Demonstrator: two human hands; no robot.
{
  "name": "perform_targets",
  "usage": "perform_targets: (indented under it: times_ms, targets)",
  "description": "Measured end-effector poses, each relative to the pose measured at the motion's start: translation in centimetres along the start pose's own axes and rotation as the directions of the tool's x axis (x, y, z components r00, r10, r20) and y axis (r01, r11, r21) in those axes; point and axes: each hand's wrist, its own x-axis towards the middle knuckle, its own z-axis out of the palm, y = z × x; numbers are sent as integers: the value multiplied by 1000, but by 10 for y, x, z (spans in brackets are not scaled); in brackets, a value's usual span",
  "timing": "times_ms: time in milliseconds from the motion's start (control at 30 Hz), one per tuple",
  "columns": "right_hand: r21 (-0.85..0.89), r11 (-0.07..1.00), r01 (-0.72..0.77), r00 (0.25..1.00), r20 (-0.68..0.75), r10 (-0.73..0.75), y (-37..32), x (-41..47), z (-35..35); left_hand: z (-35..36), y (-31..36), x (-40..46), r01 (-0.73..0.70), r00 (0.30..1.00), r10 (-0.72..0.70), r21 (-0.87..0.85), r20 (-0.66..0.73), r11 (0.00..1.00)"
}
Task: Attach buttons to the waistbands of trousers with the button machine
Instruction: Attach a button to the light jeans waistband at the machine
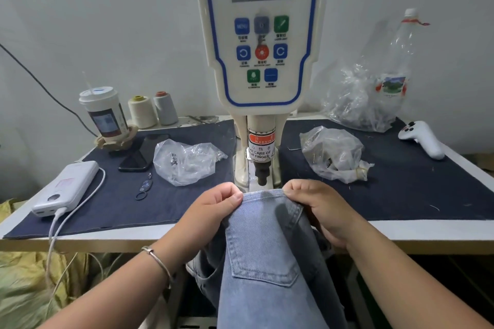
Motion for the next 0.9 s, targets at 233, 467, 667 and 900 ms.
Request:
perform_targets:
  times_ms: [233, 467, 667, 900]
  targets:
    - [87, 996, 13, 1000, 12, -14, 20, 8, -3, -3, -18, 9, 8, 999, -6, -70, 35, 998]
    - [238, 971, 7, 998, 52, -20, 25, 14, -6, -3, -28, 12, 19, 999, -6, -237, 53, 971]
    - [332, 943, -11, 995, 98, -23, 28, 17, -10, -1, -29, 18, 37, 997, -13, -319, 76, 947]
    - [300, 953, -26, 998, 63, 7, 33, 21, -11, -2, -30, 18, 45, 995, -12, -333, 101, 942]
